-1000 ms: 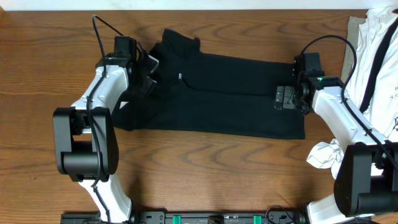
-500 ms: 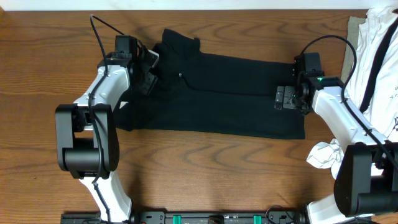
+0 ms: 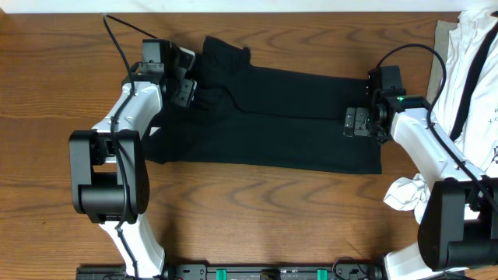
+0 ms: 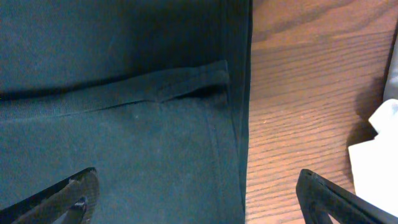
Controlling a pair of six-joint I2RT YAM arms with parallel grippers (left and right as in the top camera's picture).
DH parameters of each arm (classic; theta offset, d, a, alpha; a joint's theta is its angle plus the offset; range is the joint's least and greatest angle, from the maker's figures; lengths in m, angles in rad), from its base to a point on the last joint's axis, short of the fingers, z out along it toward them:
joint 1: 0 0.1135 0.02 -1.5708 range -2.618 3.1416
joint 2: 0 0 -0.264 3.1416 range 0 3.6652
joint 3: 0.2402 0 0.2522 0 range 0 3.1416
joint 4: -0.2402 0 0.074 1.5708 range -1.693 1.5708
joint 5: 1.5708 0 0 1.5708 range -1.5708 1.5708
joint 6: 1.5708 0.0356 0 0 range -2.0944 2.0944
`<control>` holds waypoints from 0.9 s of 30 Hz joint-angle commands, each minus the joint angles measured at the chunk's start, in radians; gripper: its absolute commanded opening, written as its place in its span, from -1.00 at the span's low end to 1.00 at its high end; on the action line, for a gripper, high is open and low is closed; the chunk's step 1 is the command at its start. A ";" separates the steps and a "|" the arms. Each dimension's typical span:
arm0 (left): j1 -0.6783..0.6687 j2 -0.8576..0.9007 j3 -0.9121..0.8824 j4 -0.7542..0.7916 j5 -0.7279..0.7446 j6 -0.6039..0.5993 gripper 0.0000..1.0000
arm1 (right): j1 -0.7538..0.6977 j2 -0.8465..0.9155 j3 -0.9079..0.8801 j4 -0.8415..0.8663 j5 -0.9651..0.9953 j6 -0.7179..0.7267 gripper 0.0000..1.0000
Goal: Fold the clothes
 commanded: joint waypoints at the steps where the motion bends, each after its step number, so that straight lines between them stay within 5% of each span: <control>1: -0.002 -0.026 -0.005 0.025 0.014 -0.074 0.23 | -0.001 -0.007 0.010 0.000 0.000 0.001 0.99; 7: -0.001 -0.032 0.001 0.080 0.013 -0.157 0.24 | -0.001 -0.007 0.010 0.000 0.000 0.001 0.99; 10: 0.006 -0.068 0.020 0.059 0.014 -0.301 0.24 | -0.001 -0.007 0.010 0.000 0.000 0.001 0.99; 16: 0.000 -0.194 0.021 -0.123 0.014 -0.506 0.17 | -0.001 -0.007 0.010 0.000 0.000 0.001 0.98; 20: -0.026 -0.221 0.021 -0.257 0.014 -0.517 -0.01 | -0.001 -0.007 0.010 -0.001 0.000 0.001 0.99; 27: -0.069 -0.191 -0.032 -0.285 0.014 -0.702 -0.12 | -0.001 -0.007 0.010 0.000 0.000 0.001 0.99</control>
